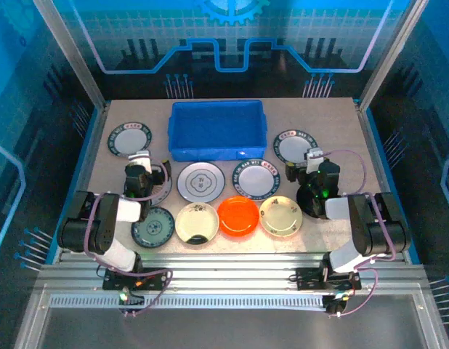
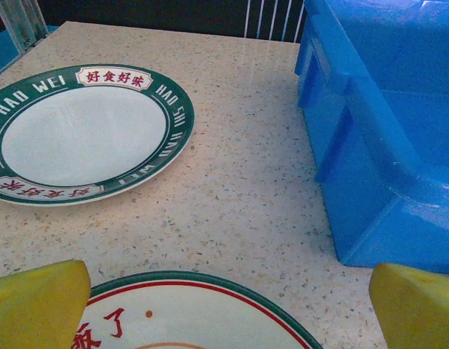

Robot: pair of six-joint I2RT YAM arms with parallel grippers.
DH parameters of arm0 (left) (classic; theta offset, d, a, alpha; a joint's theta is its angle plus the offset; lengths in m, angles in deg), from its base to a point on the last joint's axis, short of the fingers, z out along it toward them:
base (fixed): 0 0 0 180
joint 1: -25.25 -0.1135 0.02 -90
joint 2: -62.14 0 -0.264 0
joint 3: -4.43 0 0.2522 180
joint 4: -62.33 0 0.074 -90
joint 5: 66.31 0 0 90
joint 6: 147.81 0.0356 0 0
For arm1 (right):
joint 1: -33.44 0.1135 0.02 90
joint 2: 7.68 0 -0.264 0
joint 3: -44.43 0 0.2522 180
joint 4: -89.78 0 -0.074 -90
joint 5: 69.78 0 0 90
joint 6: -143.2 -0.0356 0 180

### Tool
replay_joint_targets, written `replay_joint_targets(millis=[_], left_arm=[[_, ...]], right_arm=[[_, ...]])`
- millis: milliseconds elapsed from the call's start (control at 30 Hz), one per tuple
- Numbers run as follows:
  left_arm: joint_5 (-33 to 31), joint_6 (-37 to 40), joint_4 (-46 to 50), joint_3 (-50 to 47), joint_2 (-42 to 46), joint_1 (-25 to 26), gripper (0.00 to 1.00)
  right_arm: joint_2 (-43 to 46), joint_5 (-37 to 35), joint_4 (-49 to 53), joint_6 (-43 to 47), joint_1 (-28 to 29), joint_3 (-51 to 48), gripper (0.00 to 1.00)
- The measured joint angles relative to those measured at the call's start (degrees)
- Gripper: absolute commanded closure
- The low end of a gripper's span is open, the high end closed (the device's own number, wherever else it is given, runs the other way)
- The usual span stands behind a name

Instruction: Place the plates into the plastic bin on the countertop

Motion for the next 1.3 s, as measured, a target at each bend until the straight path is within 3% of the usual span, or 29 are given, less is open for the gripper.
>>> replay_joint_targets(millis=[1133,1300], left_arm=[[0.2,0.0,0.0,0.0,0.0,0.0,0.01],[-6.9,-0.1,10.3,3.0,4.9,2.8,0.01]], right_arm=[[0.0,0.0,0.0,0.0,0.0,0.0,0.00],[2.8,-3.1,2.9,0.8,1.9,0.0,0.00]])
